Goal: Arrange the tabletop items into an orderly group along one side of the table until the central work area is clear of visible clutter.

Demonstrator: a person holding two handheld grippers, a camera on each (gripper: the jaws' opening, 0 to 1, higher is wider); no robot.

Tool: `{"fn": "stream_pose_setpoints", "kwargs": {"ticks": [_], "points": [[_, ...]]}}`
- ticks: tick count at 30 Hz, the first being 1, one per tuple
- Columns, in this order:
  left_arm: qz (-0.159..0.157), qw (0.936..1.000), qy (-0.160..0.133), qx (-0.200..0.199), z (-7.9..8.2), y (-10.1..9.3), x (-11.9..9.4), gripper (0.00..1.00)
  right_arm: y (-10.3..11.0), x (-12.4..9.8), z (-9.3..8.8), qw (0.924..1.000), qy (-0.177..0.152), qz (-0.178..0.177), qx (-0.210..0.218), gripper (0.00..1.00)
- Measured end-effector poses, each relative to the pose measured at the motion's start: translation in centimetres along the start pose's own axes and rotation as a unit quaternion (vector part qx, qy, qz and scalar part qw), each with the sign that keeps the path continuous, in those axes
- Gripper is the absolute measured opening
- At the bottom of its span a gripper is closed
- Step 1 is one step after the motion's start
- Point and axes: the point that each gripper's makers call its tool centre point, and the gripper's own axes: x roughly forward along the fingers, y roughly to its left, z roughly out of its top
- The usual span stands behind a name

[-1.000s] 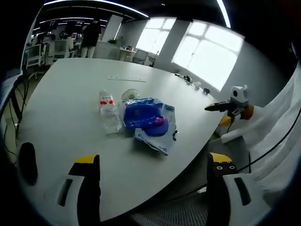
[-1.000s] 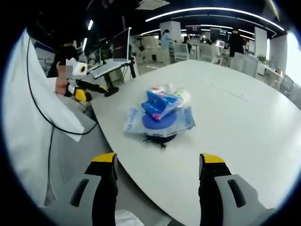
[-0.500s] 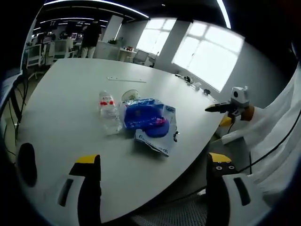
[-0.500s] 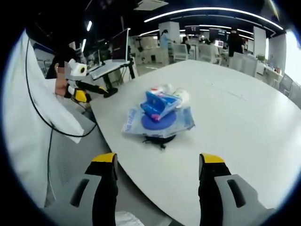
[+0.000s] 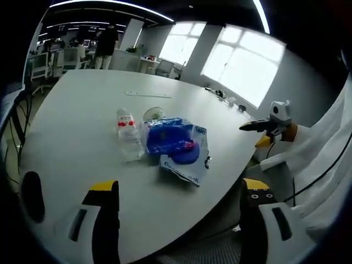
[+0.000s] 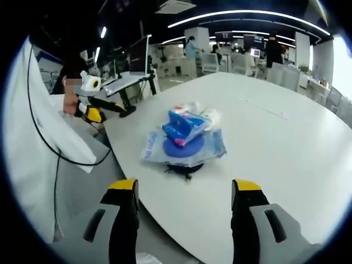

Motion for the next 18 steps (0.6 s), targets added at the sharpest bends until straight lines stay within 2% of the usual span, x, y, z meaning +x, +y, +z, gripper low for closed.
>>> {"fn": "stream_pose_setpoints", "kwargs": {"ticks": [18], "points": [[-0.001, 0.9998, -0.012, 0.016, 2.7, 1.4, 0.9, 0.86, -0.6, 2.2, 3.2, 0.9997, -0.009, 0.005, -0.022, 0.64]]}}
